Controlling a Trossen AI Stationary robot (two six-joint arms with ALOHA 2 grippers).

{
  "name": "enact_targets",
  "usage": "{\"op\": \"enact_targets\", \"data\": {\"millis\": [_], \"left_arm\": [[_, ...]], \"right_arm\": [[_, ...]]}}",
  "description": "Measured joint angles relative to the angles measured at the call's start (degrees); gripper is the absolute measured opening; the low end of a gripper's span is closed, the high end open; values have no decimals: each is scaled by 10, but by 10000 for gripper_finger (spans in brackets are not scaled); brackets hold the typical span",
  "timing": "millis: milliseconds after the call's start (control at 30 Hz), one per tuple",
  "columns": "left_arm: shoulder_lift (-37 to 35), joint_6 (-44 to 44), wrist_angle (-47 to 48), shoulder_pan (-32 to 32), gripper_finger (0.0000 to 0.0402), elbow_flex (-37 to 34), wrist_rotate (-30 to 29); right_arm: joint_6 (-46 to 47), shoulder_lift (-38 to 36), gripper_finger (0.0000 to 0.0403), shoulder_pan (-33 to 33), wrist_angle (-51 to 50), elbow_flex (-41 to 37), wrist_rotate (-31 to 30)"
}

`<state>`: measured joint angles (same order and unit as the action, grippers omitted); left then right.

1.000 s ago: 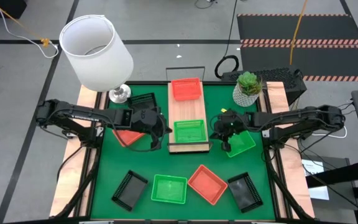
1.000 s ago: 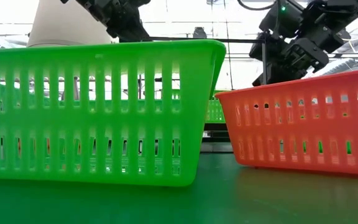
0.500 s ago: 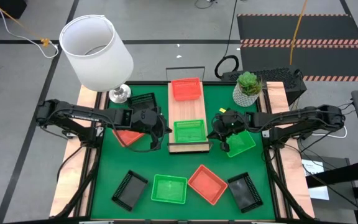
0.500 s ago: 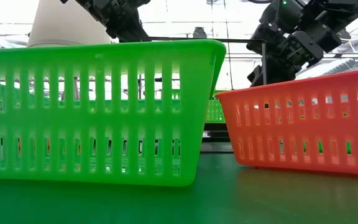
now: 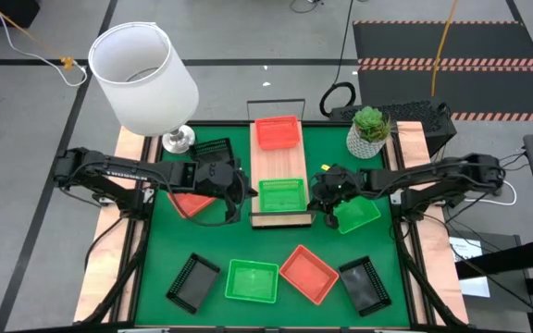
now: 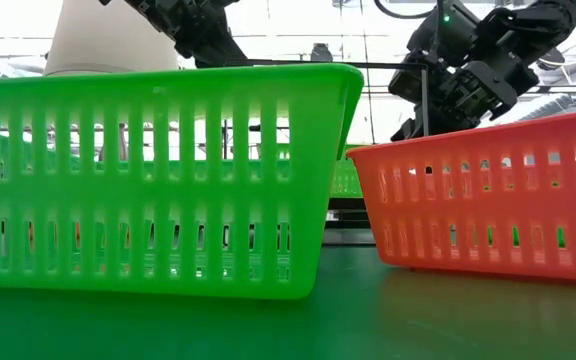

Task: Stack baskets on shelf by color
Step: Adjust the bins on the shelf

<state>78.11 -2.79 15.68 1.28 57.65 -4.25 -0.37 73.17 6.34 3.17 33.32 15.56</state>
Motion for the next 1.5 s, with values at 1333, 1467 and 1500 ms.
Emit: {"op": "enact_targets", "data": {"millis": [1333, 1467, 1500], "left_arm": [[51, 40, 78, -11, 26, -44, 1], [79, 55, 71, -17, 26, -44, 5], [88, 55, 63, -17, 26, -43, 10]], "right_arm": [[-42, -44, 0, 15, -15, 0, -54], [-51, -61, 0, 24, -30, 0, -68], [-52, -63, 0, 27, -29, 0, -67]]}}
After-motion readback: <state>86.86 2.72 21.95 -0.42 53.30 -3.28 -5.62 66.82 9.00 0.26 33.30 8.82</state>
